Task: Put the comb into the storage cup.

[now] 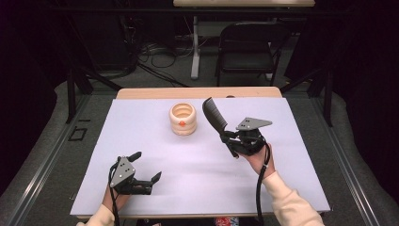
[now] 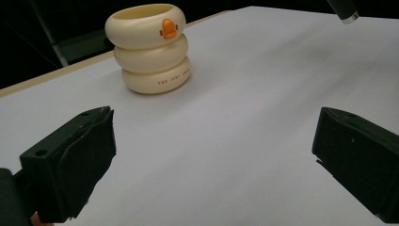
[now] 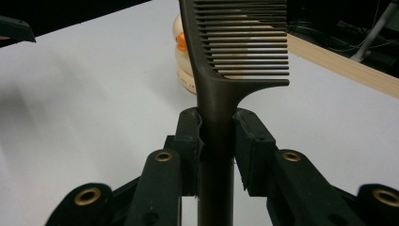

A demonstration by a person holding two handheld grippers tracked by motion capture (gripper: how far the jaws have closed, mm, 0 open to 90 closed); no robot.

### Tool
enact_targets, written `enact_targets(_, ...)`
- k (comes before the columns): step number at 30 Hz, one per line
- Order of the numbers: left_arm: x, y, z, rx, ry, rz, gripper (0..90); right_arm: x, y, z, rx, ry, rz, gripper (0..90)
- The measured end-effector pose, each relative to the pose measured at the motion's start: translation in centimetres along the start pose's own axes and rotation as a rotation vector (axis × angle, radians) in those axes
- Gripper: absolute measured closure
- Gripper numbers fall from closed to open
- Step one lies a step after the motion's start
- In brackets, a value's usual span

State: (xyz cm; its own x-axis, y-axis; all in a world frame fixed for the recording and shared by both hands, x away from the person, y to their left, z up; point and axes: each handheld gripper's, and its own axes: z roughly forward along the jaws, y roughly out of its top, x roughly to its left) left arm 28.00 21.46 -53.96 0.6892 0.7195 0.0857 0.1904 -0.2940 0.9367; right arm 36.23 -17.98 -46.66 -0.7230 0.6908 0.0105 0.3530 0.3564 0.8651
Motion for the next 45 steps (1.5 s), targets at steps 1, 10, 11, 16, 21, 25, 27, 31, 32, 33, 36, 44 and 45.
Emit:
enact_targets(1,0.1,0.0,0.0,-0.005,0.001,-0.004,0.2,0.0,0.1,-0.1,-0.007,0.000,0.002,72.4)
enact_targets(10,0.0,0.1,0.3,-0.008,-0.012,-0.007,0.2,0.1,1.0,-0.1,-0.025,-0.007,-0.004,72.4)
enact_targets(11,0.1,0.1,0.3,-0.011,-0.011,-0.009,0.2,0.1,1.1,-0.1,-0.026,-0.006,-0.003,72.4)
enact_targets(16,0.1,0.2,0.6,-0.008,-0.013,-0.010,0.2,0.0,2.0,0.6,-0.033,0.001,-0.006,72.4)
enact_targets(21,0.1,0.2,0.8,-0.006,-0.016,-0.007,0.2,-0.4,2.7,1.4,-0.039,0.004,0.000,72.4)
enact_targets(25,0.1,0.2,0.7,-0.005,-0.018,-0.004,0.2,-0.5,2.9,2.0,-0.039,0.006,0.004,72.4)
enact_targets(27,0.1,0.2,0.5,-0.008,-0.013,-0.008,0.2,-0.5,3.0,2.4,-0.038,0.009,0.006,72.4)
enact_targets(31,0.2,0.1,0.2,-0.008,-0.007,-0.009,0.2,-0.5,3.3,3.1,-0.042,0.018,0.008,72.4)
enact_targets(32,0.2,0.0,0.2,-0.007,-0.005,-0.011,0.2,-0.5,3.4,3.2,-0.042,0.020,0.008,72.4)
enact_targets(33,0.2,0.0,0.1,-0.008,-0.003,-0.010,0.2,-0.5,3.5,3.3,-0.044,0.021,0.007,72.4)
enact_targets(36,0.2,0.0,0.1,-0.008,0.000,-0.012,0.2,-0.5,3.7,3.7,-0.052,0.028,0.009,72.4)
enact_targets(44,0.2,0.0,0.2,-0.005,-0.003,-0.008,0.2,-0.7,4.3,4.3,-0.074,0.028,0.013,72.4)
enact_targets(45,0.2,0.0,0.1,-0.005,-0.002,-0.010,0.2,-0.7,4.4,4.4,-0.075,0.030,0.012,72.4)
